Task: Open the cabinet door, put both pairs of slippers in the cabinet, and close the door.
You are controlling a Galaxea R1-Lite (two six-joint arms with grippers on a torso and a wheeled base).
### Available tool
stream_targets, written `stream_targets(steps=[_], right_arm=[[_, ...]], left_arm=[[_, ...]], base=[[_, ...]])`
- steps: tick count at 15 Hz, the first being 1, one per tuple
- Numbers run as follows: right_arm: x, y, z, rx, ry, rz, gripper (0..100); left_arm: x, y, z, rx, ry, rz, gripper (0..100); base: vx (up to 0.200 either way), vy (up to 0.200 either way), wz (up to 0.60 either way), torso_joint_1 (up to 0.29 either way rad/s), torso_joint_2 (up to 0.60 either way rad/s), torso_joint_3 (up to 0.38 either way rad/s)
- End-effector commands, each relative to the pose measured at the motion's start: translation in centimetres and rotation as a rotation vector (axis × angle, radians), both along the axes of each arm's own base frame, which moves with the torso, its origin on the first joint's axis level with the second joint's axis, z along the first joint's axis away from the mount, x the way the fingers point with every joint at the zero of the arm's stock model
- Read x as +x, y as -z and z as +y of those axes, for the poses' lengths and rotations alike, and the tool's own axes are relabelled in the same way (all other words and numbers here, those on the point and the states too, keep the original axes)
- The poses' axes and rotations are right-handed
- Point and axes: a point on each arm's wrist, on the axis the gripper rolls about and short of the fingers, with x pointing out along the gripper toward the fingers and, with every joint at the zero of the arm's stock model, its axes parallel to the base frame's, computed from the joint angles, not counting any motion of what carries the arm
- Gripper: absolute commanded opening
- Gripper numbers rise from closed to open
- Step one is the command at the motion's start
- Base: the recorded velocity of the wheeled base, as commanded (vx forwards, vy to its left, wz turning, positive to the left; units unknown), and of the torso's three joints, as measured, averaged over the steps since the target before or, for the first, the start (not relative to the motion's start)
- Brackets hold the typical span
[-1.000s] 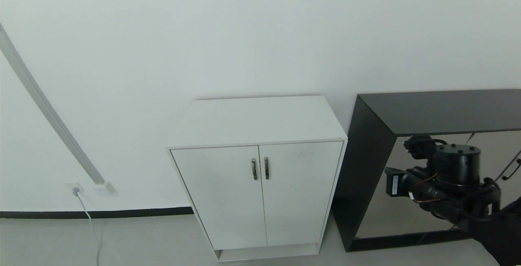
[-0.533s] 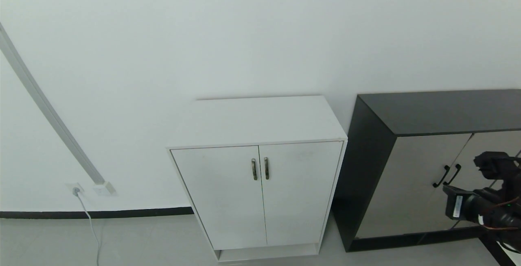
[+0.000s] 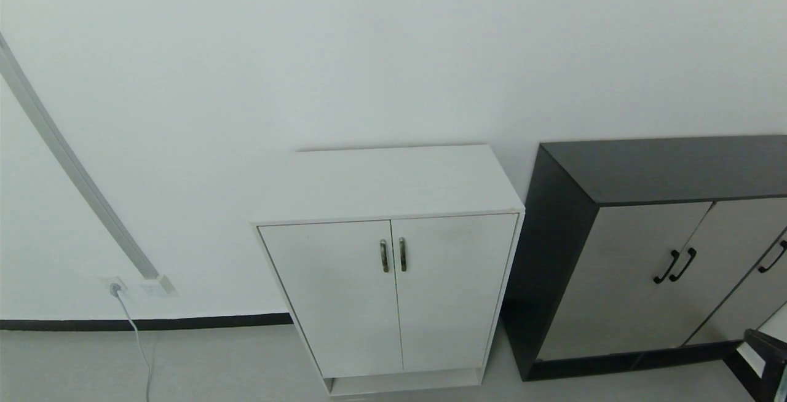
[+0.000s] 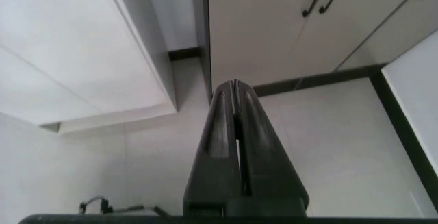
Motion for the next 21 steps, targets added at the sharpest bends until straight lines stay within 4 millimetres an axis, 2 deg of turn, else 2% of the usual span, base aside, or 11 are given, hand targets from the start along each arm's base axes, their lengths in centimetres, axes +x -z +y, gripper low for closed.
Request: stream_targets(steps=[1,5,11,19,21], right_arm=[[-3.6,-0.5,-0.1,0.013,-0.033,-0.063,0],[-6.8,1.2,-0.1,0.031,-0.09,0.038,0],[-9.5,3.2,-0.1,0.057,-0.168,0.098,0],[-10.8,3.4,-0.2,0.041,-0.201,-0.026,0],[-11.5,3.5,-0.2,0.03,-0.205,-0.116,0]], left_arm=[[0.0,0.0,0.0,0.0,0.0,0.001,0],[0.0,0.0,0.0,0.0,0.0,0.001,0],[0.0,0.0,0.0,0.0,0.0,0.001,0],[0.0,0.0,0.0,0.0,0.0,0.001,0],[0.0,0.0,0.0,0.0,0.0,0.001,0]], base=[[0.0,0.0,0.0,0.0,0.0,0.0],[0.0,0.0,0.0,0.0,0.0,0.0],[0.0,0.0,0.0,0.0,0.0,0.0],[0.0,0.0,0.0,0.0,0.0,0.0],[0.0,0.0,0.0,0.0,0.0,0.0]])
